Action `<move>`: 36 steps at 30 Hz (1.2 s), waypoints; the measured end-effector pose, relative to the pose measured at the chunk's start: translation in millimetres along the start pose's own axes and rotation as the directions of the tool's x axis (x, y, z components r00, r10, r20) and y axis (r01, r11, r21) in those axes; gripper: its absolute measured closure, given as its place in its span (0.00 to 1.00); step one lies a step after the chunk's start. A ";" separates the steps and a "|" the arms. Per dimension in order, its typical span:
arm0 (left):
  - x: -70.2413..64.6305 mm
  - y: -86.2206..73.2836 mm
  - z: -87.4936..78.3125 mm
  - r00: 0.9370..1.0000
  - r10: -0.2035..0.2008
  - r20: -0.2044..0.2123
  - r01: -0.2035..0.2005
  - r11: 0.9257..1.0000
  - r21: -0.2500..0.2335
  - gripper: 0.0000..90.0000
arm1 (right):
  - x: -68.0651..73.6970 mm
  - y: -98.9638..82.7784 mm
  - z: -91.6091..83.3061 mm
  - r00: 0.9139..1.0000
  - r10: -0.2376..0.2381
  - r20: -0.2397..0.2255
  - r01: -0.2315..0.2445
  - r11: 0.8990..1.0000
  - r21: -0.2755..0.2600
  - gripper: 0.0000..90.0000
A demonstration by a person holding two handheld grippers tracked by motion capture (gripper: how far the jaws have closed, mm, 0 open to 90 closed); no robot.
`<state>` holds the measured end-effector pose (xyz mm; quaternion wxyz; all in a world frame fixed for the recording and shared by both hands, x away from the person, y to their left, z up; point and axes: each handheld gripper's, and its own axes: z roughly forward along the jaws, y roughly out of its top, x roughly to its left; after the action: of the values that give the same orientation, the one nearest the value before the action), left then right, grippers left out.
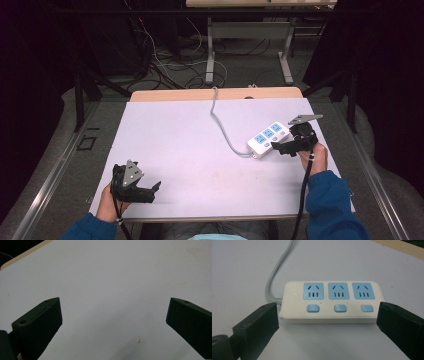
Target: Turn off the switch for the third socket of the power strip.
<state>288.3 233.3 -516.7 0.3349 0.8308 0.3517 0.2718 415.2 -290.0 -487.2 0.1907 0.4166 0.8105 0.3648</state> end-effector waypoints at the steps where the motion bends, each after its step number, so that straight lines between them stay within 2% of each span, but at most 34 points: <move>1: 0.0 -0.1 0.2 1.000 -0.001 0.000 0.001 1.000 0.000 0.01 | 0.0 0.0 0.0 1.000 0.000 0.000 0.000 1.000 0.000 0.04; 7: -0.2 0.1 0.6 1.000 -0.007 0.004 0.007 1.000 -0.001 0.00 | -10.2 3.9 2.3 0.999 0.035 0.010 -0.035 0.999 -0.001 0.04; 17: -1.0 0.3 0.5 1.000 -0.007 0.009 0.007 1.000 0.003 0.00 | -14.8 8.9 9.1 0.999 0.019 0.032 -0.019 1.000 0.015 0.04; 36: 0.1 0.5 1.1 1.000 0.007 0.002 -0.007 1.000 0.005 0.00 | -33.7 7.9 17.8 0.995 0.079 0.054 -0.081 0.996 0.026 0.00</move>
<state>289.3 232.7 -517.0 0.3321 0.8332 0.3492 0.2711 449.9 -306.7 -492.9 0.1915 0.4611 0.7930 0.3493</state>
